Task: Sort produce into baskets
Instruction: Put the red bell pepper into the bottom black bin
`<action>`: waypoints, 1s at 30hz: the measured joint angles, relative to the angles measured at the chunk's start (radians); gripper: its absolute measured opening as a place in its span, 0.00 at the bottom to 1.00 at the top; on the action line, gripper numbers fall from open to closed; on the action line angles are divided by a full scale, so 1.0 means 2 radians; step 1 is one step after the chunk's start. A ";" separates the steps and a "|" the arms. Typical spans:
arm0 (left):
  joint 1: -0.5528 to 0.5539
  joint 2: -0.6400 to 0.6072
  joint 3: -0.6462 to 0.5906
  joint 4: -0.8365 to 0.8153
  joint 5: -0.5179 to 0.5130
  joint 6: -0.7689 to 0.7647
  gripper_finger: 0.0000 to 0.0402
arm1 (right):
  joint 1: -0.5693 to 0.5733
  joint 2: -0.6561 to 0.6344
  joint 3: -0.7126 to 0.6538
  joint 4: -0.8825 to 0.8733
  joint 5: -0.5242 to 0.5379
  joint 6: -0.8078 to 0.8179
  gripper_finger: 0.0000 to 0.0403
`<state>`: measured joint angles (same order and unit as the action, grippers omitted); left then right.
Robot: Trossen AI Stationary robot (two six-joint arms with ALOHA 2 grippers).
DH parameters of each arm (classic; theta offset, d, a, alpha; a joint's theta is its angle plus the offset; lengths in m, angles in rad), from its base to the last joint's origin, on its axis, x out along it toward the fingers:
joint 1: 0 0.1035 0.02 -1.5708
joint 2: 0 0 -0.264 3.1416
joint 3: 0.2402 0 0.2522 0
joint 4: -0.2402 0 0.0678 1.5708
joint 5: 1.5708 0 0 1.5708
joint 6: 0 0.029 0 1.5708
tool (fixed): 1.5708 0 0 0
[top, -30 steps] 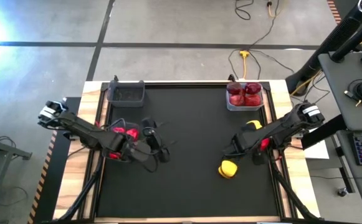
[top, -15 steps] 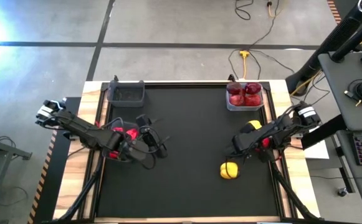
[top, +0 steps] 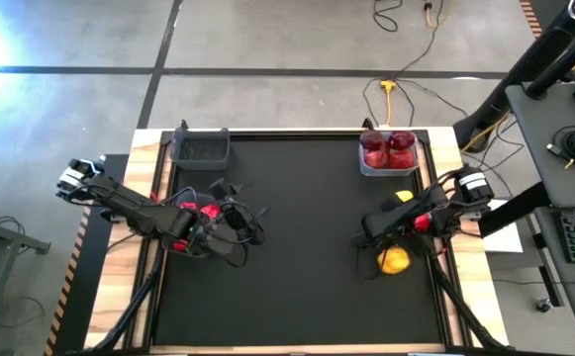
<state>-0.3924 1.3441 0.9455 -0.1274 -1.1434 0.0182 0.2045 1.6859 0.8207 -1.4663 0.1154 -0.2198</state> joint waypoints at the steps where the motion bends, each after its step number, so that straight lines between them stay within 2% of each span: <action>1: 0.000 0.000 0.000 -0.003 0.000 0.000 0.88 | -0.003 -0.001 0.000 0.001 0.000 0.000 0.76; 9: 0.000 0.000 -0.004 -0.006 0.000 0.000 0.87 | -0.017 -0.007 0.016 -0.005 -0.006 0.018 0.62; 16: 0.000 -0.001 -0.008 -0.003 0.003 0.000 0.87 | -0.017 -0.017 0.141 -0.026 -0.011 0.107 0.60; 19: 0.000 -0.007 -0.017 -0.003 0.034 0.001 0.87 | -0.017 -0.020 0.202 -0.002 -0.002 0.129 0.60; 23: 0.011 -0.036 -0.060 0.021 0.078 0.001 0.87 | -0.017 -0.025 0.253 0.129 0.030 0.157 0.60; 26: 0.034 -0.081 -0.123 0.075 0.118 -0.001 0.85 | -0.017 -0.027 0.245 0.308 0.057 0.162 0.60; 28: 0.052 -0.116 -0.165 0.132 0.181 -0.002 0.83 | -0.018 -0.025 0.218 0.443 0.060 0.150 0.60; 30: 0.071 -0.147 -0.206 0.198 0.279 0.002 0.82 | -0.020 -0.024 0.179 0.579 0.059 0.139 0.60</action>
<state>-0.2502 1.0494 0.5342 0.2680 -0.5862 0.0224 0.1649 1.6389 1.1793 -0.3075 0.2327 0.0590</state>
